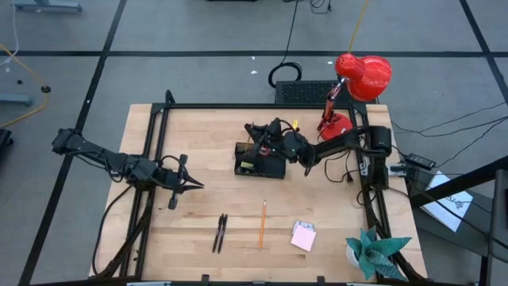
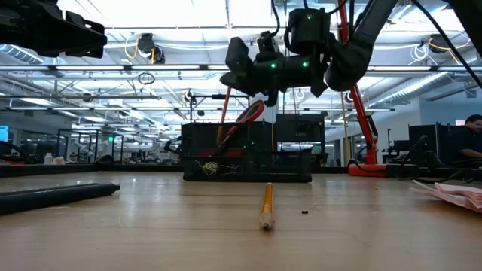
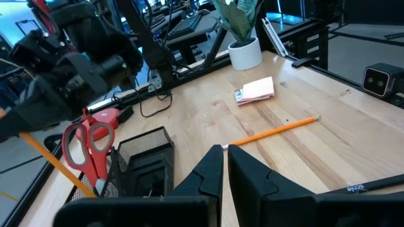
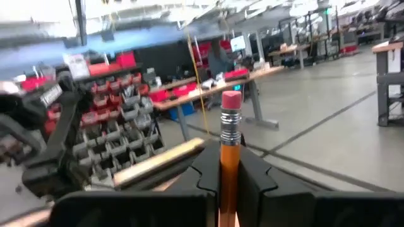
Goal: Pick and place office supplies into organizer
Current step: Put the orange pencil into the desk organizer
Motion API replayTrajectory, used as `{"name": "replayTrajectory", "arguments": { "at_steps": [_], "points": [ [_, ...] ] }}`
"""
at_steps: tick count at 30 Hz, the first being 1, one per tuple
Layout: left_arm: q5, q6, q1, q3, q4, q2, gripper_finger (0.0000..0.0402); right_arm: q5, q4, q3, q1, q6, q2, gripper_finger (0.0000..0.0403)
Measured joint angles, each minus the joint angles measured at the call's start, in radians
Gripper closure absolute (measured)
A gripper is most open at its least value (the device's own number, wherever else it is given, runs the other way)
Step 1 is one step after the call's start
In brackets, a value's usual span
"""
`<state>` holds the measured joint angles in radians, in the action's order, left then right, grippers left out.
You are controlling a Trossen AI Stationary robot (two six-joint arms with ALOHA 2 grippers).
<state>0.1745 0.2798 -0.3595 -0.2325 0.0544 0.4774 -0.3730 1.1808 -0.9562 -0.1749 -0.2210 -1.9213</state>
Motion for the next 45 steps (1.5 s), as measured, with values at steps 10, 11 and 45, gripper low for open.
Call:
{"name": "replayTrajectory", "arguments": {
  "at_steps": [10,11,45],
  "points": [
    [0.0,-0.017,0.0,0.0,-0.008,0.0,0.0371,-0.099,0.268,-0.001,0.018,0.028,-0.139,0.039],
    [0.0,-0.017,0.0,0.0,-0.009,0.0,0.0371,-0.099,0.263,-0.002,0.019,0.028,-0.141,0.039],
    [0.0,0.066,0.0,0.0,-0.008,0.0,0.0371,-0.231,0.387,-0.235,0.242,0.736,-0.29,0.0392]
  ]
}}
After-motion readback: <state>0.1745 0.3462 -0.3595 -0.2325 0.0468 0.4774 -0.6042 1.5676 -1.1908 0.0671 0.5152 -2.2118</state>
